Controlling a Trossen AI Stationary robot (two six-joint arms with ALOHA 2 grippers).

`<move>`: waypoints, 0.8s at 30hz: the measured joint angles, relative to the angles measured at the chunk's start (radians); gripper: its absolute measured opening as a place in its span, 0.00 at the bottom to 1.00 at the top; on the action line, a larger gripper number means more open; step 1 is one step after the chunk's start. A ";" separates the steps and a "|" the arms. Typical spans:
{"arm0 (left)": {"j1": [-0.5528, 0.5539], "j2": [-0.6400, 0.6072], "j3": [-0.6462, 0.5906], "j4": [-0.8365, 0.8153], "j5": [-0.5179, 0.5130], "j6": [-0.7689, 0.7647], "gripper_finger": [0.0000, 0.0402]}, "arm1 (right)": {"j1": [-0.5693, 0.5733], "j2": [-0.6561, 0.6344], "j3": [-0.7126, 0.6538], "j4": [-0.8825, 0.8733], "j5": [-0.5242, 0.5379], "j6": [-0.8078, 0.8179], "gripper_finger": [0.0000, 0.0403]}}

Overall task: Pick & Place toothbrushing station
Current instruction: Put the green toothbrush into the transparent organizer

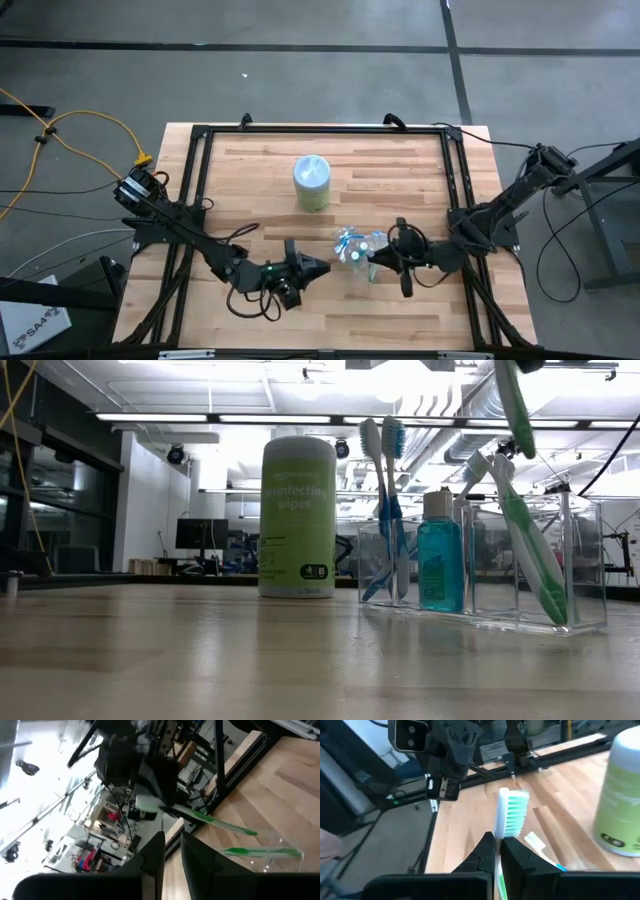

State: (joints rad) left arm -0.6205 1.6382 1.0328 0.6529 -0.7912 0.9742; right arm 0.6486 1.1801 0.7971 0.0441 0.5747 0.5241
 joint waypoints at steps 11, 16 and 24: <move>0.000 0.000 0.000 0.000 0.000 -0.052 0.14 | 0.138 0.010 0.000 -0.058 0.257 0.004 0.01; 0.000 0.000 0.000 0.000 0.000 -0.062 0.14 | 0.146 0.053 0.000 -0.063 0.290 0.020 0.01; 0.000 0.000 0.000 0.000 0.000 -0.070 0.14 | 0.145 0.149 0.000 -0.048 0.336 0.033 0.01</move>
State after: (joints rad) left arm -0.6205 1.6382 1.0328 0.6525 -0.7910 0.9038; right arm 0.7940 1.3293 0.7971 -0.0038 0.9110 0.5568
